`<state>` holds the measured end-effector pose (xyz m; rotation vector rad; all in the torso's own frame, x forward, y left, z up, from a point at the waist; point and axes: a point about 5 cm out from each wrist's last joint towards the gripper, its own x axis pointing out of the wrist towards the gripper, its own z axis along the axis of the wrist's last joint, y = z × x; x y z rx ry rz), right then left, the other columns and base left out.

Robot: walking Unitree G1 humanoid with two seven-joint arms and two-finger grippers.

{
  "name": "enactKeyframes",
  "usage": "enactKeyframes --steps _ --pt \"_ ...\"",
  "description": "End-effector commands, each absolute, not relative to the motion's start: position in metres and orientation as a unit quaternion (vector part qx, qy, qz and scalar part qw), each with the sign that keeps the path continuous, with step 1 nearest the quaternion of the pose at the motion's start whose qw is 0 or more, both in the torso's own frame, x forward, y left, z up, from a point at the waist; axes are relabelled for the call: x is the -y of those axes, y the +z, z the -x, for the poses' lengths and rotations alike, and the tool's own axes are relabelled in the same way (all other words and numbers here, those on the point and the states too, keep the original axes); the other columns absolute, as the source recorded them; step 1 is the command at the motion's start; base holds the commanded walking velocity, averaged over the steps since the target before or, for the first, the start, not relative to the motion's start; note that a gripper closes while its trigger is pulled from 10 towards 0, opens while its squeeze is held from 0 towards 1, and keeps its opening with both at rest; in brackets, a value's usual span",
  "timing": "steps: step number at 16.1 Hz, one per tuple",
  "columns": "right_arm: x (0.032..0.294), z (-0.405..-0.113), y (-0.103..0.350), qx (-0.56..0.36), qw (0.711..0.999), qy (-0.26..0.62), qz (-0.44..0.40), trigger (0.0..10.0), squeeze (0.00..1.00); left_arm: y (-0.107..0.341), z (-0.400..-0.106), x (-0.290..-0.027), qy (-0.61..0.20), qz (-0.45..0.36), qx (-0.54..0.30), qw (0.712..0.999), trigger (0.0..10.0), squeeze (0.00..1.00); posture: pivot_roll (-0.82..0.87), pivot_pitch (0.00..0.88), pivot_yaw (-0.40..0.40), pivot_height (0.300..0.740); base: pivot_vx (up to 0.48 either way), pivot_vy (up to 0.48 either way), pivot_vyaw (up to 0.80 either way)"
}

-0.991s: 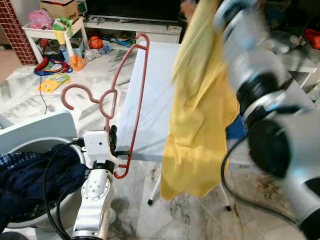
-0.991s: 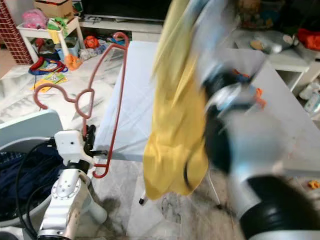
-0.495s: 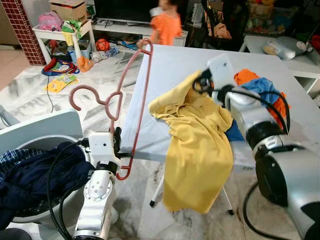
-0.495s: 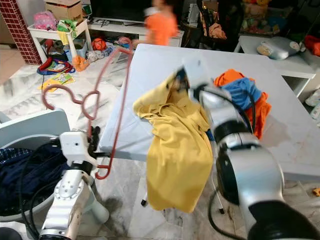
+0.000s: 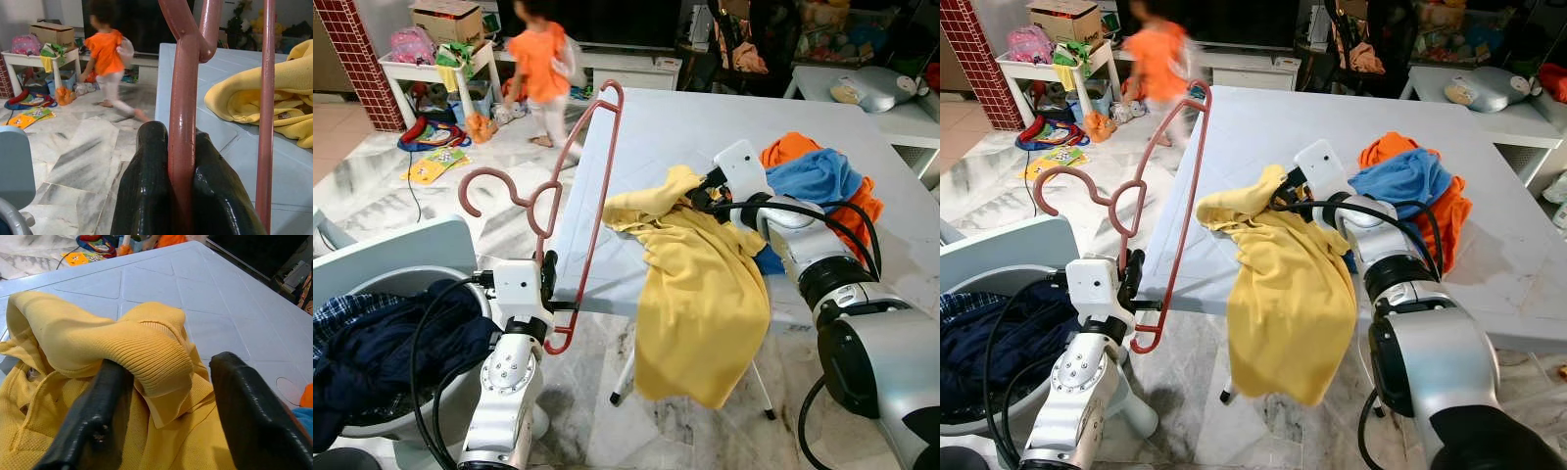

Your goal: Hang hanger

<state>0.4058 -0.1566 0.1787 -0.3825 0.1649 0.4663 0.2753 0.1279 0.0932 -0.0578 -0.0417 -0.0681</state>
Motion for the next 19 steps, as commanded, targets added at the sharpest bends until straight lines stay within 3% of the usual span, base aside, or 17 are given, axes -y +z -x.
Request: enactKeyframes --steps 1,19 --pt "0.1562 -0.4085 0.1886 -0.069 0.951 0.230 0.196 10.0 1.00 0.0909 -0.2756 -0.1254 -0.040 0.032 0.013 0.999 10.0 0.00 0.01 0.000 -0.038 0.740 0.000 0.000 0.00" --pt "0.1573 -0.4075 0.1873 -0.073 0.949 0.237 0.193 10.0 1.00 0.0906 -0.2756 -0.1254 -0.042 0.032 0.012 0.999 10.0 0.00 0.01 0.000 -0.038 0.740 0.000 0.000 0.00"
